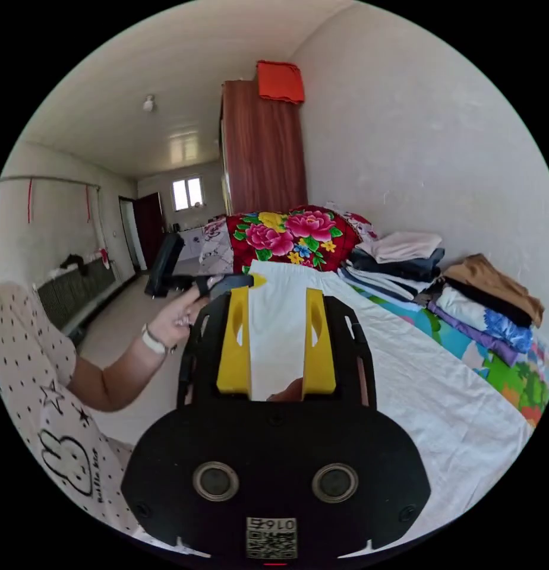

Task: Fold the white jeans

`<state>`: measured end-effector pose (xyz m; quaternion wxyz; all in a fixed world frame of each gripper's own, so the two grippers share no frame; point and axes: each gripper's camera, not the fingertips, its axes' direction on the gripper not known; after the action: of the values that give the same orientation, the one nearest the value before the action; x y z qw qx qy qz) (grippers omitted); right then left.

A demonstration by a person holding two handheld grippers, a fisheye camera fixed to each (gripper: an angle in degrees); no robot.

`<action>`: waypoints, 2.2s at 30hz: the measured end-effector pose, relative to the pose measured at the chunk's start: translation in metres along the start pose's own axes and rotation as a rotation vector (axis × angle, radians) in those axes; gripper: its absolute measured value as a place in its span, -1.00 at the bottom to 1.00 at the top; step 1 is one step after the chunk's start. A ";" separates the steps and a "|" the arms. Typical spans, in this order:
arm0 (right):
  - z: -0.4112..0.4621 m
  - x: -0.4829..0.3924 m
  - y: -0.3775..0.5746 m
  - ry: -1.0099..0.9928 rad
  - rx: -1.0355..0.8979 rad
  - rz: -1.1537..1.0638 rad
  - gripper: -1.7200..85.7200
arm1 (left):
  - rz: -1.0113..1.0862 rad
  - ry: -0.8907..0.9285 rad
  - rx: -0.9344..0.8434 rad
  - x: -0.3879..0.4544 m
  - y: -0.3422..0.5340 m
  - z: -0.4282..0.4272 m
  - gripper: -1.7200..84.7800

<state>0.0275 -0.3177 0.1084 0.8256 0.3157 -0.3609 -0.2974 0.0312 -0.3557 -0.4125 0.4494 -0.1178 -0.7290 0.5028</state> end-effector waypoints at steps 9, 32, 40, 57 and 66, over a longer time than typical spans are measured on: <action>0.249 0.186 -0.016 -0.230 -0.547 0.434 -0.63 | 0.193 -0.187 -0.024 0.070 -0.006 -0.040 -0.94; 0.446 0.391 0.164 -0.398 -0.544 0.911 -0.59 | 0.062 -0.029 0.052 -0.088 -0.140 -0.263 -0.95; 0.515 0.374 0.138 -0.163 -0.719 0.680 -0.66 | 0.217 -0.121 0.030 -0.105 -0.200 -0.314 -0.95; 0.259 0.362 0.054 0.252 -0.816 0.261 -0.91 | 0.541 0.391 0.111 0.017 -0.425 -0.383 -0.94; -0.081 0.410 0.119 0.520 -0.789 0.405 -0.91 | 0.612 0.630 0.023 0.240 -0.452 -0.344 -0.94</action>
<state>0.3529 -0.5131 0.3200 0.9854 -0.0325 -0.0577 -0.1567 0.2874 -0.2016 0.1265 0.4814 -0.4707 -0.4824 0.5604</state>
